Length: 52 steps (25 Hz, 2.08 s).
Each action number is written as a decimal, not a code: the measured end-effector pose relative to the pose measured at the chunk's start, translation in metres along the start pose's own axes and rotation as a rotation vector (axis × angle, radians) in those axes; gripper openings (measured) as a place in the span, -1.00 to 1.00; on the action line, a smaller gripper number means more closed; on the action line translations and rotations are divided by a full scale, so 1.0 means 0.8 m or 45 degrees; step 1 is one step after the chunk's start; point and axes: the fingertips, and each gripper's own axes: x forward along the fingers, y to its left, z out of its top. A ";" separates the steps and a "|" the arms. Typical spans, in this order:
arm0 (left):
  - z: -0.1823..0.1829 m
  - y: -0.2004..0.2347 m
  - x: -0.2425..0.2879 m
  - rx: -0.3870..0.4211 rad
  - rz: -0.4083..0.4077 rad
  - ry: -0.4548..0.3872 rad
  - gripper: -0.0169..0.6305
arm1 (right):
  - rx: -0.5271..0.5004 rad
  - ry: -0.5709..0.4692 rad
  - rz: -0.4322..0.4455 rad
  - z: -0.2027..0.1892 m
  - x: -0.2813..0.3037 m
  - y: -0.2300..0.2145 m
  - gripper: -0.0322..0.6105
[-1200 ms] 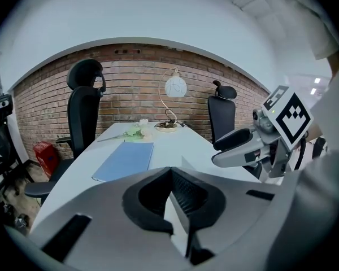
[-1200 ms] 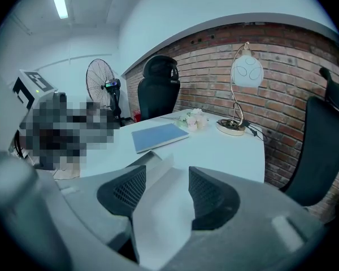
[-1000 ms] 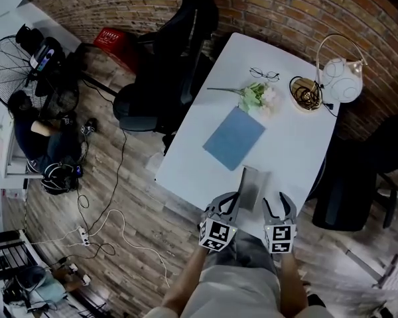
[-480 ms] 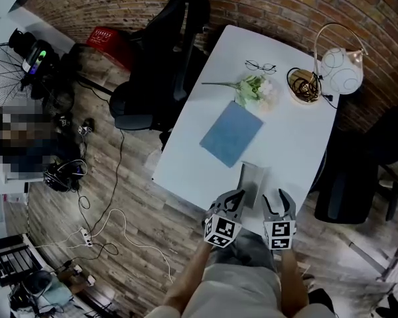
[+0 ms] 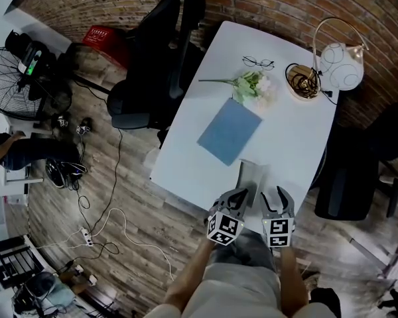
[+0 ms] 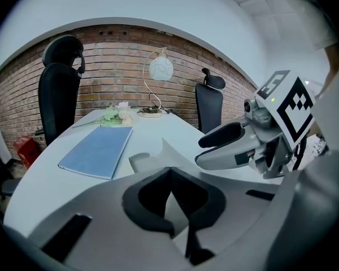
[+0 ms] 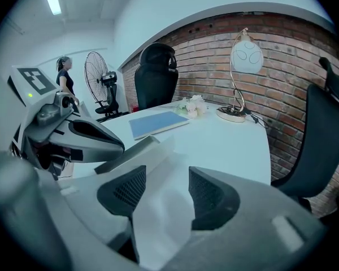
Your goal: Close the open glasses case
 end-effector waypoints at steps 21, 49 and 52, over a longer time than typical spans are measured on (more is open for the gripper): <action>-0.005 -0.006 0.005 -0.006 -0.030 -0.003 -0.94 | -0.046 -0.017 0.062 0.016 0.013 0.030 -0.16; -0.026 0.036 -0.009 -0.078 0.052 0.022 -0.94 | -0.092 -0.028 0.111 0.035 0.030 0.056 -0.16; -0.028 0.040 -0.009 -0.085 0.059 0.023 -0.94 | -0.098 -0.026 0.115 0.036 0.032 0.058 -0.16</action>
